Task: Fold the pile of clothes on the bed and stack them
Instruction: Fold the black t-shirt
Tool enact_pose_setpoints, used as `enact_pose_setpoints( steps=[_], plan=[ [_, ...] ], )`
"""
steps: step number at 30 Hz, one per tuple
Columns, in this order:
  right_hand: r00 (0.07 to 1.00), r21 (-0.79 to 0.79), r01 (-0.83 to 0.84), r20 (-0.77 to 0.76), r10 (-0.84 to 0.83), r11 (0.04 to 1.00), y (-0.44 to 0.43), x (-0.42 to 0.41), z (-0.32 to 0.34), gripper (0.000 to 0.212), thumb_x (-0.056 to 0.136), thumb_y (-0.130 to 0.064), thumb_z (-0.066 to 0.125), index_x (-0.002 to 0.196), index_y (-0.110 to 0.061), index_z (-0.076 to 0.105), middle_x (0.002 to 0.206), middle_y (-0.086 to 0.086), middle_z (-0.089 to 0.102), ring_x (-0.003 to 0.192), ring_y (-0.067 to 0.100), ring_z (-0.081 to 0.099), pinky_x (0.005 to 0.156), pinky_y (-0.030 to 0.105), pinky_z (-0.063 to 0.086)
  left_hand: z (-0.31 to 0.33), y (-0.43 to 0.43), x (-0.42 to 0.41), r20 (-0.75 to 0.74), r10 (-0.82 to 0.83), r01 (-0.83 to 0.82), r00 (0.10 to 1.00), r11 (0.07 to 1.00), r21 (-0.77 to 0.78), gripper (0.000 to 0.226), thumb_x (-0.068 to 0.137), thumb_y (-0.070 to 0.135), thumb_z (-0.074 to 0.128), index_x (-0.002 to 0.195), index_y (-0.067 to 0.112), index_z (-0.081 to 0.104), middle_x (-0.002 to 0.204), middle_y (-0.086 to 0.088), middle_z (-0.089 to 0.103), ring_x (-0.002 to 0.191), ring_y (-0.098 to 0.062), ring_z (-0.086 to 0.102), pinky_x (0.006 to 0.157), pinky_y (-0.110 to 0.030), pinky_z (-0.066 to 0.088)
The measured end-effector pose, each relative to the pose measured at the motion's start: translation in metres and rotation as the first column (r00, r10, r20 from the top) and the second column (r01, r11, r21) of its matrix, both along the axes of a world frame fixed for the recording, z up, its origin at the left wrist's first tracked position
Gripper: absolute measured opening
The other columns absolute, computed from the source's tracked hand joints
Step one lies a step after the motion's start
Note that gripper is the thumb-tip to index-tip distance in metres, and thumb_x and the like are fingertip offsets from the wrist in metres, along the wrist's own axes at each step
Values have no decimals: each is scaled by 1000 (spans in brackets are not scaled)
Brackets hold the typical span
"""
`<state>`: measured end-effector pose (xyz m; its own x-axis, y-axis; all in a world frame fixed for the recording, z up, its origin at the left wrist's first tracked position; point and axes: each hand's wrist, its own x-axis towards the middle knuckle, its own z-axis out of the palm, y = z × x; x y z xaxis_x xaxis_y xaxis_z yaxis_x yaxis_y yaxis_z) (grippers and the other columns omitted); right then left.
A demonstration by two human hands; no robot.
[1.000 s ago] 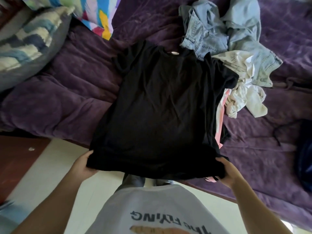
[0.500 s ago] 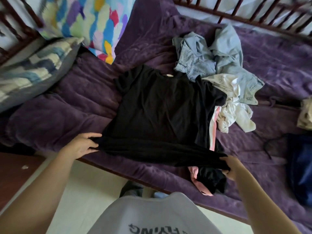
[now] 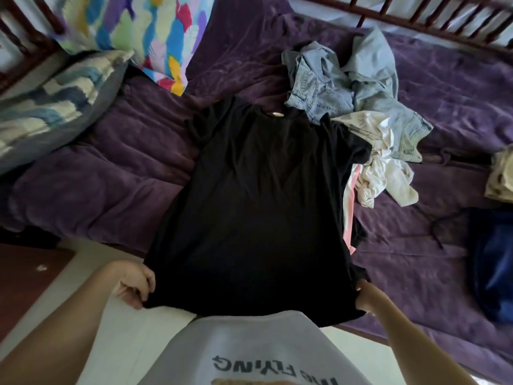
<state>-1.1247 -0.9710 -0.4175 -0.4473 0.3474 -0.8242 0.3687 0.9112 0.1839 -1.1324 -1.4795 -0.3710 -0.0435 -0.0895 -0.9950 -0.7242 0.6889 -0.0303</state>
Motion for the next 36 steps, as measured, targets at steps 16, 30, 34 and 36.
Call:
enact_pose_setpoints(
  steps=[16, 30, 34, 36],
  plan=[
    [921, -125, -18, -388, -32, 992, -54, -129, 66, 45, 80, -19, 59, 123, -12, 47, 116, 10, 54, 108, 30, 52, 82, 36, 49, 57, 111, -135, -688, -341, 262, 641, 939, -221, 34, 95, 30, 48, 118, 7, 58, 119, -9, 59, 106, -25, 56, 82, -31, 45],
    [683, -437, 344, -491, -540, 831, -21, -251, 65, 53, 87, -20, 58, 134, -5, 41, 129, 16, 52, 118, 33, 50, 95, 35, 41, 49, 194, -246, -828, -188, 315, 528, 949, -14, 54, 96, 28, 48, 146, 20, 27, 142, -8, 40, 127, -22, 44, 100, -30, 39],
    [427, -646, 502, -393, -814, 575, 6, -295, 40, 13, 87, -10, 57, 98, -3, 55, 89, 14, 56, 82, 23, 52, 66, 28, 36, 24, 208, -279, -810, -109, 262, 577, 963, 58, 55, 96, 28, 49, 146, 23, 25, 143, -5, 39, 131, -19, 40, 103, -30, 38],
    [308, -679, 564, -355, -883, 470, 20, -314, 21, 16, 85, -8, 57, 95, 5, 56, 71, 9, 52, 68, 23, 49, 59, 30, 35, 11, 209, -293, -787, -88, 236, 611, 969, 74, 56, 96, 28, 49, 146, 24, 25, 143, -5, 39, 130, -18, 41, 104, -30, 38]
  ],
)
